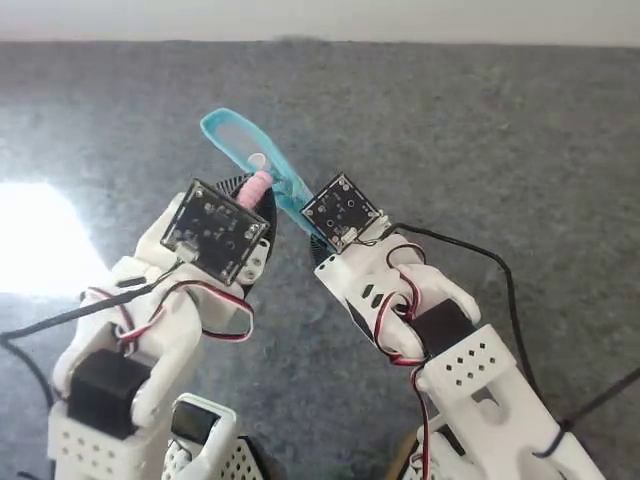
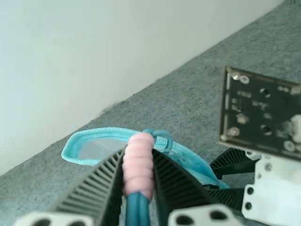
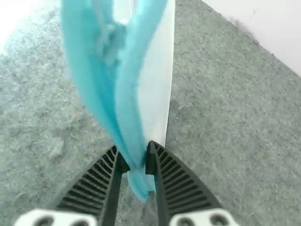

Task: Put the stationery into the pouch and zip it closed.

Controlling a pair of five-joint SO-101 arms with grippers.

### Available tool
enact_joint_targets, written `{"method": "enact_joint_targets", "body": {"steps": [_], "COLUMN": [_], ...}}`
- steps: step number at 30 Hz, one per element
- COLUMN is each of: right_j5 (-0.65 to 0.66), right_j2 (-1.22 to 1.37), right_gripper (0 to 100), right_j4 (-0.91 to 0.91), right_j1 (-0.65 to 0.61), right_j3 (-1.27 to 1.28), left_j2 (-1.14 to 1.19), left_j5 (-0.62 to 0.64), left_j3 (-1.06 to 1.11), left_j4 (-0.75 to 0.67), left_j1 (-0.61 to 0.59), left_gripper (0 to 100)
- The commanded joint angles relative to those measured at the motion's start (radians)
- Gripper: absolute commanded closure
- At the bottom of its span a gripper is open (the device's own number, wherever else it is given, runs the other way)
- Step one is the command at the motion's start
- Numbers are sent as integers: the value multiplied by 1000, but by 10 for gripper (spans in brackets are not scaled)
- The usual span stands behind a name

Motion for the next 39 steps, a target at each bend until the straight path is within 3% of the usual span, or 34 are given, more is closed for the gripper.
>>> {"method": "enact_joint_targets", "body": {"steps": [1,7,13,29,35,39], "right_j5": [14,18,18,11,-49,-52], "right_j2": [22,22,24,51,-56,-127], "right_gripper": [991,991,992,991,982,894], "right_j4": [10,10,-19,-22,202,219], "right_j1": [4,4,4,4,4,42], "right_j3": [69,78,101,84,-149,-213], "left_j2": [34,69,72,74,109,253], "left_j5": [15,15,15,11,9,26], "left_j3": [-188,-231,-237,-262,-263,-300], "left_j4": [8,8,-38,-21,-25,-58], "left_j1": [-28,-34,-143,-143,-149,-161], "left_gripper": [991,991,991,991,991,991]}}
